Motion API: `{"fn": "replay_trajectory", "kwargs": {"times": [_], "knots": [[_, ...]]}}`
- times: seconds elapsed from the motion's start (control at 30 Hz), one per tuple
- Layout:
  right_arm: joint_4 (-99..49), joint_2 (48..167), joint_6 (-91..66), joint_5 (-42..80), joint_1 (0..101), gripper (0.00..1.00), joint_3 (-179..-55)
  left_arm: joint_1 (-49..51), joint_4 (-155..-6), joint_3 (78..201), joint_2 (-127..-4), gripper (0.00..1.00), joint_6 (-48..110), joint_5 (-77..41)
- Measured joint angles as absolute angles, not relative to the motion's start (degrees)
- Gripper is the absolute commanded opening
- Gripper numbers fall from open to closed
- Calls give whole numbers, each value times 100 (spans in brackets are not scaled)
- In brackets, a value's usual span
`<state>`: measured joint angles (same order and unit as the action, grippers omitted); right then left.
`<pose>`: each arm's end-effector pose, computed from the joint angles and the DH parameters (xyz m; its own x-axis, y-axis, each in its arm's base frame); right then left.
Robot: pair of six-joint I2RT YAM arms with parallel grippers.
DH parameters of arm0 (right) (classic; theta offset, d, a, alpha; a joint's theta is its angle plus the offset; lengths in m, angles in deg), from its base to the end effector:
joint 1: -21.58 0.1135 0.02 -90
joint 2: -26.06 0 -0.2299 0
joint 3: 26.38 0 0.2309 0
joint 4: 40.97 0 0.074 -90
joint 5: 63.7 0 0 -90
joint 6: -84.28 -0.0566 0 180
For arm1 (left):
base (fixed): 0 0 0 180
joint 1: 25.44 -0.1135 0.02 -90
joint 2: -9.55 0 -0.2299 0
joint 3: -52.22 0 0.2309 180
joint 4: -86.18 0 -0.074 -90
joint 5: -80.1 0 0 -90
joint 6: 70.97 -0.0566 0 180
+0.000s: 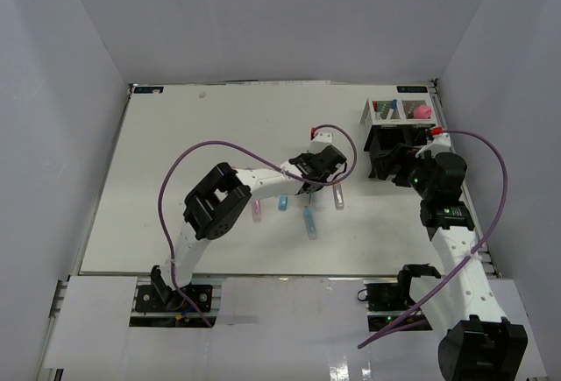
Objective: Sort the stationery into containers
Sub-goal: Pick up the pen from the center of the board, then place the pen in the storage box.
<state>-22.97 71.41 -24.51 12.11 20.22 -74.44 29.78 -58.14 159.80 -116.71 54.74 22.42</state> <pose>0.2137 0.0088 0.2540 -0.3183 0.3199 -0.8924 -0.1171 0.9209 0.3719 0.2791 -0.3488 0.1259 -0.6778 0.1113 -0.7267 0.1487 0.9888 0.0127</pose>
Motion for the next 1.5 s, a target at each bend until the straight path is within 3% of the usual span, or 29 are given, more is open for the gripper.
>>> {"fn": "replay_trajectory", "kwargs": {"times": [0.2,0.53,1.13,1.33,1.5], "knots": [[-2253,7423,-2444,452,2022,84,-7757,2980,-6863,15147,-10635,0,4147,1949],[-2120,7742,-2661,-619,2063,84,-8399,2983,-9278,13424,-8375,0,1843,244],[-2404,8251,-3225,-1312,2686,82,-8522,2987,-9772,12987,-8183,0,628,-1791],[-2614,8336,-3312,-1316,2835,67,-8522,3000,-9866,12955,-8180,0,556,-2009],[-2697,8382,-3373,-1338,2881,42,-8522,3018,-9899,12882,-8174,0,547,-2088]]}}
